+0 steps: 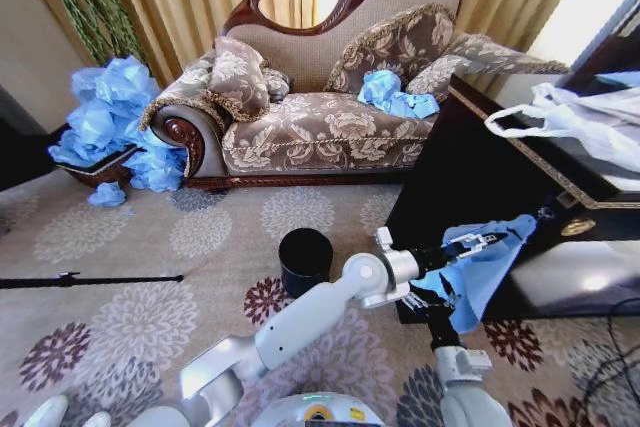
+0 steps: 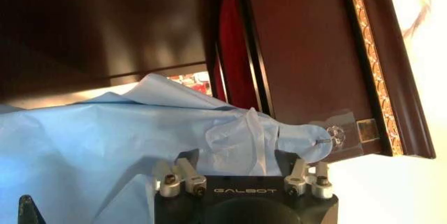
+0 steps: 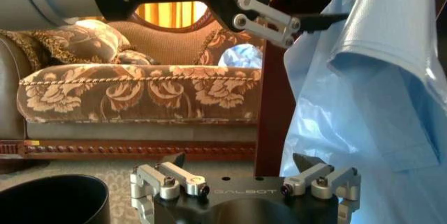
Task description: Place a garbage bag over the trash bin.
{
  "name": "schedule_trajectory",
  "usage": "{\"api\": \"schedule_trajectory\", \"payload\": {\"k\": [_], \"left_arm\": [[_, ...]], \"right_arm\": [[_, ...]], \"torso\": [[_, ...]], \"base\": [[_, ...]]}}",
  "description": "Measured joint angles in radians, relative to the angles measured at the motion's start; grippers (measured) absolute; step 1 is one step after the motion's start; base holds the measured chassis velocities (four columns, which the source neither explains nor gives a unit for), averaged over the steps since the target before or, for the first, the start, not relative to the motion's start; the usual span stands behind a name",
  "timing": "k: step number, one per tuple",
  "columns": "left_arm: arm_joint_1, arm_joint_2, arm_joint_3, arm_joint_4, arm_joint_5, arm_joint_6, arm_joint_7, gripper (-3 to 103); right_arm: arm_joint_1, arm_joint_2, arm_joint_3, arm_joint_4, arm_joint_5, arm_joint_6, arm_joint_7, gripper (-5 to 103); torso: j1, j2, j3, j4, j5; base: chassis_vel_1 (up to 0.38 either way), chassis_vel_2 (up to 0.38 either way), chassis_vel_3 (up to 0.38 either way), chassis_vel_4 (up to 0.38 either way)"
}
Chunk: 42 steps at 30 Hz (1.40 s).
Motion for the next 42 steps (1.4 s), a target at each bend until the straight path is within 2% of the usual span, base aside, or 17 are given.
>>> {"api": "schedule_trajectory", "payload": {"k": [1,3,6,8,9,11,12,16,18,21,35,37,42], "left_arm": [[0.000,0.000,0.000,0.000,0.000,0.000,0.000,76],[0.005,0.006,-0.002,0.001,0.008,-0.001,0.008,64],[0.007,0.008,-0.004,0.007,0.017,-0.002,0.017,59],[0.008,0.004,-0.006,0.018,0.021,-0.002,0.022,48],[0.008,0.004,-0.006,0.018,0.021,-0.002,0.022,48],[0.007,-0.007,-0.007,0.032,0.025,-0.002,0.026,38],[0.007,-0.007,-0.007,0.032,0.025,-0.002,0.026,38],[0.006,-0.030,-0.008,0.046,0.033,-0.004,0.025,16],[0.006,-0.030,-0.008,0.045,0.035,-0.006,0.024,16],[0.012,-0.022,-0.008,0.026,0.046,-0.013,0.011,2],[0.048,0.064,-0.024,-0.056,0.079,-0.028,-0.051,0],[0.076,0.114,-0.034,-0.092,0.101,-0.027,-0.067,0],[0.099,0.165,-0.042,-0.134,0.111,-0.021,-0.084,0]], "right_arm": [[0.000,0.000,0.000,0.000,0.000,0.000,0.000,100],[0.005,0.001,-0.004,-0.007,-0.002,0.000,-0.001,100],[0.008,0.000,-0.006,-0.011,-0.003,0.000,-0.001,100],[0.009,-0.005,-0.008,-0.013,-0.002,0.000,-0.002,100],[0.009,-0.005,-0.008,-0.013,-0.002,0.000,-0.002,100],[0.009,-0.009,-0.008,-0.013,-0.002,0.000,-0.003,100],[0.009,-0.009,-0.008,-0.013,-0.002,0.000,-0.003,100],[0.005,-0.014,-0.008,-0.013,-0.002,-0.001,-0.003,100],[0.004,-0.014,-0.007,-0.013,-0.002,-0.001,-0.003,100],[-0.001,-0.014,-0.006,-0.012,-0.003,-0.001,-0.003,100],[-0.008,-0.004,-0.012,-0.010,-0.016,0.002,-0.006,100],[-0.013,-0.004,-0.014,-0.009,-0.017,0.003,-0.007,100],[-0.013,-0.001,-0.024,-0.009,-0.019,0.003,-0.008,100]], "torso": [[0.000,0.000,0.000,0.0000,0.0000],[0.000,0.000,0.000,0.0001,0.0000],[0.000,0.000,0.000,0.0001,0.0000],[0.000,0.000,0.000,0.0001,-0.0001],[0.000,0.000,0.000,0.0001,-0.0001],[0.000,0.000,0.000,0.0001,-0.0001],[0.000,0.000,0.000,0.0001,-0.0001],[0.000,0.000,0.000,0.0000,-0.0002],[0.000,0.000,0.000,0.0000,-0.0002],[0.000,0.000,0.000,-0.0001,-0.0003],[0.000,0.000,0.000,0.0000,-0.0003],[0.000,0.000,0.000,0.0000,-0.0004],[0.000,0.000,0.000,0.0000,-0.0004]], "base": [[0.000,0.000,0.000,0.000],[0.000,0.000,0.000,0.000],[0.000,0.000,0.000,0.000],[0.000,0.000,0.000,0.000],[0.000,0.000,0.000,0.000],[0.000,0.000,0.000,0.000],[0.000,0.000,0.000,0.000],[0.000,0.000,0.000,0.000],[0.000,0.000,0.000,0.000],[0.000,0.000,0.000,0.000],[0.000,0.000,0.000,0.000],[0.000,0.000,0.000,0.000],[0.000,0.000,0.000,0.000]]}}
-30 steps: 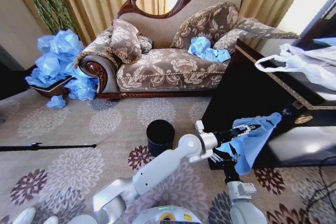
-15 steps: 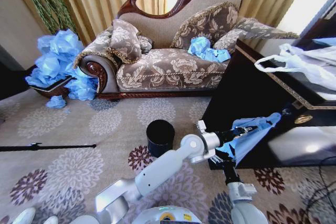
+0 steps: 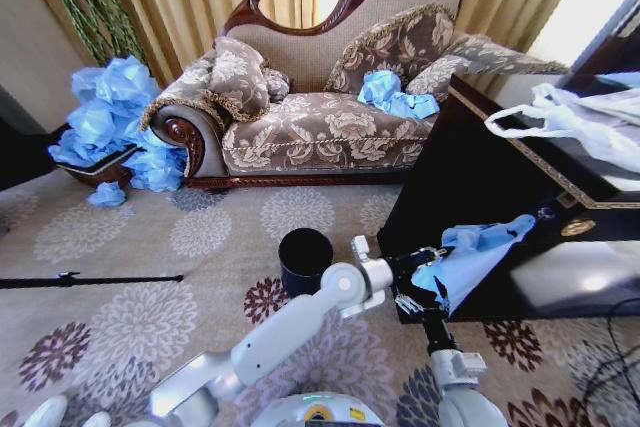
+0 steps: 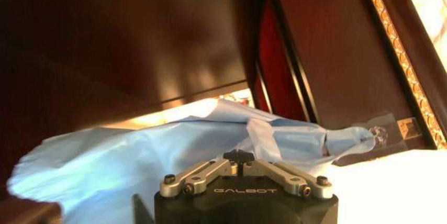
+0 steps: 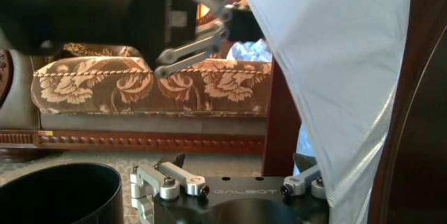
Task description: Place a garbage bag over the trash bin.
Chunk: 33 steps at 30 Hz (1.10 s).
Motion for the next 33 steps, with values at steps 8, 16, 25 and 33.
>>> {"api": "schedule_trajectory", "payload": {"k": [8,16,25,33], "left_arm": [[0.056,0.090,-0.045,-0.058,0.027,0.008,-0.008,0],[0.073,0.105,-0.080,-0.090,0.031,0.028,0.042,0],[0.137,0.209,-0.169,-0.170,0.066,0.079,0.031,0],[0.274,0.355,-0.298,-0.229,0.110,0.116,0.111,0]], "right_arm": [[0.001,0.011,-0.019,-0.003,-0.007,0.001,-0.001,100],[0.001,0.013,-0.031,-0.004,-0.019,0.001,-0.001,100],[-0.009,0.020,-0.036,-0.004,-0.031,0.002,-0.001,100],[-0.005,0.022,-0.060,-0.010,-0.038,0.005,-0.001,100]], "torso": [[0.000,0.000,0.000,0.0001,0.0000],[0.000,0.000,0.000,-0.0001,0.0000],[0.000,0.000,0.000,0.0001,-0.0002],[0.000,0.000,0.000,0.0002,-0.0001]], "base": [[0.000,0.000,0.000,0.000],[0.000,0.000,0.000,0.000],[0.000,0.000,0.000,0.000],[0.000,0.000,0.000,0.000]]}}
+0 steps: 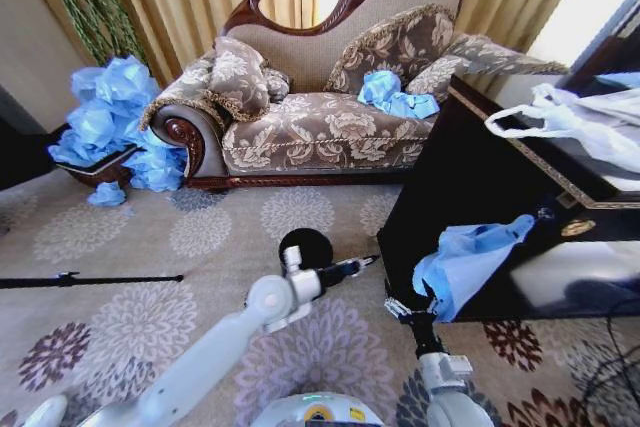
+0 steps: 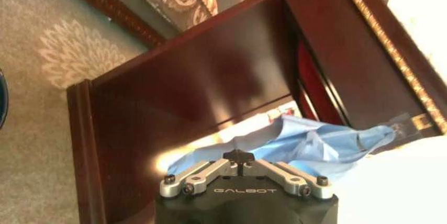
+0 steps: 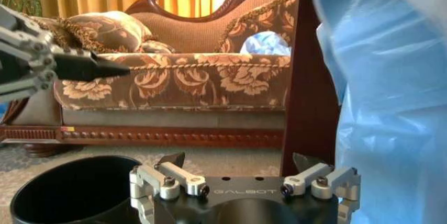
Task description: Place a garbage bag over the trash bin.
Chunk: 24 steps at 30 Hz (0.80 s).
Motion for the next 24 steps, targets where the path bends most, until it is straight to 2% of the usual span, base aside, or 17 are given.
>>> {"api": "schedule_trajectory", "payload": {"k": [2,4,7,8,11,12,15,16,17,21,23,24], "left_arm": [[0.003,0.000,-0.004,0.000,-0.003,-0.001,0.010,0],[-0.002,-0.013,-0.011,0.002,-0.033,-0.010,0.046,-1],[-0.036,-0.050,0.004,0.012,-0.084,-0.029,0.061,10],[-0.056,-0.070,0.015,0.018,-0.108,-0.034,0.063,10],[-0.143,-0.158,0.076,0.055,-0.184,-0.041,0.038,26],[-0.143,-0.158,0.076,0.055,-0.184,-0.041,0.038,26],[-0.210,-0.240,0.146,0.101,-0.225,-0.045,0.002,42],[-0.225,-0.263,0.167,0.117,-0.237,-0.047,-0.009,42],[-0.225,-0.263,0.167,0.117,-0.237,-0.047,-0.009,42],[-0.261,-0.354,0.226,0.193,-0.261,-0.062,-0.038,64],[-0.267,-0.379,0.235,0.214,-0.265,-0.065,-0.044,64],[-0.269,-0.395,0.238,0.227,-0.269,-0.067,-0.050,69]], "right_arm": [[0.000,0.000,-0.003,-0.002,-0.001,0.000,0.000,100],[0.002,0.000,-0.009,-0.009,-0.005,0.002,0.000,100],[0.007,0.002,-0.013,-0.020,-0.011,0.005,0.000,100],[0.009,0.004,-0.015,-0.025,-0.014,0.006,0.000,100],[0.015,0.010,-0.017,-0.038,-0.018,0.008,-0.001,100],[0.015,0.010,-0.017,-0.038,-0.018,0.008,-0.001,100],[0.020,0.009,-0.010,-0.046,-0.018,0.008,0.000,100],[0.023,0.008,-0.006,-0.049,-0.017,0.008,0.000,100],[0.023,0.008,-0.006,-0.049,-0.017,0.008,0.000,100],[0.032,0.003,0.009,-0.058,-0.008,0.008,0.002,100],[0.034,0.003,0.012,-0.060,-0.006,0.008,0.003,100],[0.035,0.003,0.014,-0.061,-0.005,0.008,0.003,100]], "torso": [[0.000,0.000,0.000,-0.0001,-0.0001],[0.000,0.000,0.000,0.0000,0.0001],[0.000,0.000,0.000,-0.0001,0.0002],[0.000,0.000,0.000,-0.0004,0.0003],[0.000,0.000,0.000,-0.0005,0.0003],[0.000,0.000,0.000,-0.0005,0.0003],[0.000,0.000,0.000,-0.0004,0.0006],[0.000,0.000,0.000,-0.0003,0.0006],[0.000,0.000,0.000,-0.0003,0.0006],[0.000,0.000,0.000,-0.0001,0.0005],[0.000,0.000,0.000,-0.0003,0.0006],[0.000,0.000,0.000,-0.0001,0.0006]], "base": [[0.000,0.000,0.000,0.000],[0.000,0.000,0.000,0.000],[0.000,0.000,0.000,0.000],[0.000,0.000,0.000,0.000],[0.000,0.000,0.000,0.000],[0.000,0.000,0.000,0.000],[0.000,0.000,0.000,0.000],[0.000,0.000,0.000,0.000],[0.000,0.000,0.000,0.000],[0.000,0.000,0.000,0.000],[0.000,0.000,0.000,0.000],[0.000,0.000,0.000,0.000]]}}
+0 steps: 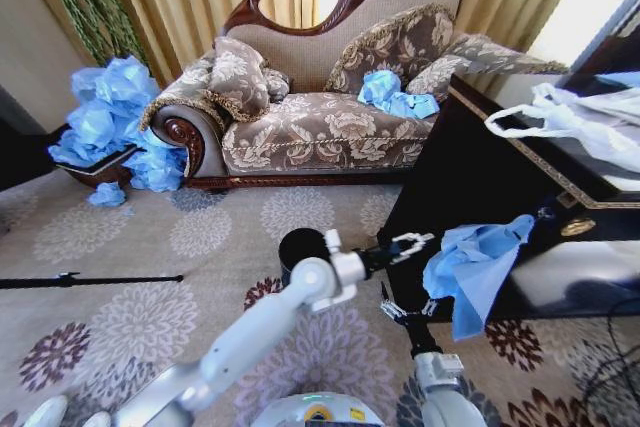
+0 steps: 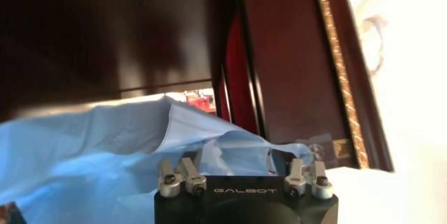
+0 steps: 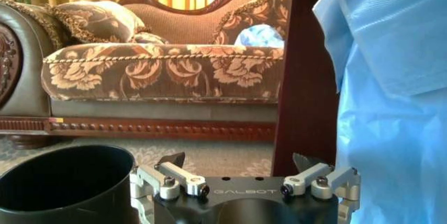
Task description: Place a garbage bag over the trash bin.
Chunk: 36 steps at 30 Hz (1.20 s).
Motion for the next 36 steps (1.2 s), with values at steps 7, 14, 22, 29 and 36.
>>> {"api": "schedule_trajectory", "payload": {"k": [7,14,22,29,36], "left_arm": [[-0.014,-0.106,0.020,0.083,-0.012,-0.002,-0.050,95],[-0.008,-0.134,0.037,0.098,-0.010,-0.002,-0.095,97],[-0.010,-0.179,0.049,0.136,0.005,-0.015,-0.146,87],[-0.004,-0.178,0.066,0.133,0.015,-0.021,-0.175,59],[-0.002,-0.169,0.066,0.132,0.025,-0.027,-0.200,38]], "right_arm": [[0.007,-0.004,0.008,-0.010,0.009,0.000,0.002,100],[0.017,-0.005,0.008,-0.016,0.014,0.000,0.004,100],[0.021,-0.005,0.004,-0.017,0.016,0.000,0.007,100],[0.023,-0.005,0.000,-0.019,0.015,0.001,0.010,100],[0.027,-0.002,-0.009,-0.023,0.013,0.001,0.015,100]], "torso": [[0.000,0.000,0.000,-0.0001,-0.0001],[0.000,0.000,0.000,0.0001,-0.0001],[0.000,0.000,0.000,-0.0002,-0.0001],[0.000,0.000,0.000,-0.0001,-0.0001],[0.000,0.000,0.000,-0.0001,-0.0002]], "base": [[0.000,0.000,0.000,0.000],[0.000,0.000,0.000,0.000],[0.000,0.000,0.000,0.000],[0.000,0.000,0.000,0.000],[0.000,0.000,0.000,0.000]]}}
